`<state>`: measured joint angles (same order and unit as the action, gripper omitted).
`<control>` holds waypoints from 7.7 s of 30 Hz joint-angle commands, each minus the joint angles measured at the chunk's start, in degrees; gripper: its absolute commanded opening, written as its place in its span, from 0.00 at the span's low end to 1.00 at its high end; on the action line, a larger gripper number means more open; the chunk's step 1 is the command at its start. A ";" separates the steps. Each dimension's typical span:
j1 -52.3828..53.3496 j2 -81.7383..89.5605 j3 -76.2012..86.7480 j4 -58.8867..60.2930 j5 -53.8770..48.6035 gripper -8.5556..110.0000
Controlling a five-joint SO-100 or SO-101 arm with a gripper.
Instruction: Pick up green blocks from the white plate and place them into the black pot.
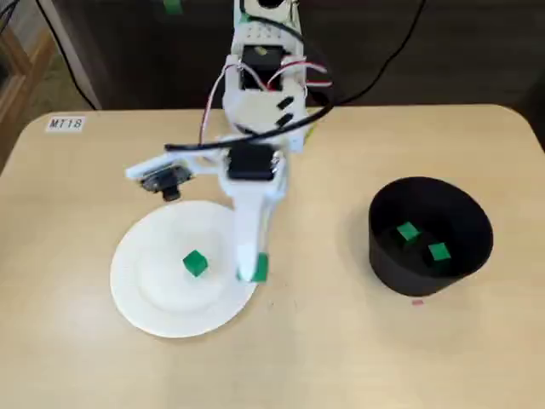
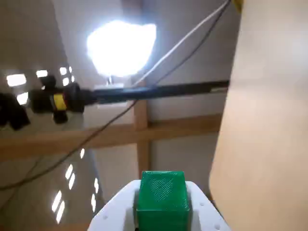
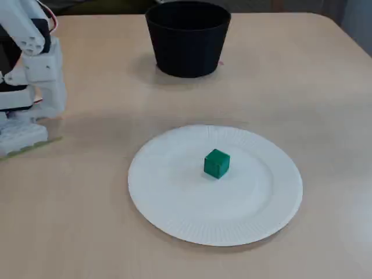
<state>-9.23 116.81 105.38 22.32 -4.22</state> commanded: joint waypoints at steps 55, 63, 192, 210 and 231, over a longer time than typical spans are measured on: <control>-22.76 -30.94 -56.16 72.60 -7.29 0.05; 3.08 -14.50 -32.96 58.45 -7.47 0.05; -25.14 -1.41 -2.46 29.09 -6.42 0.40; 1.85 33.40 3.87 32.70 -2.90 0.05; 6.50 69.52 56.95 40.52 -0.79 0.05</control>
<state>-2.64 185.45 161.37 62.05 -5.27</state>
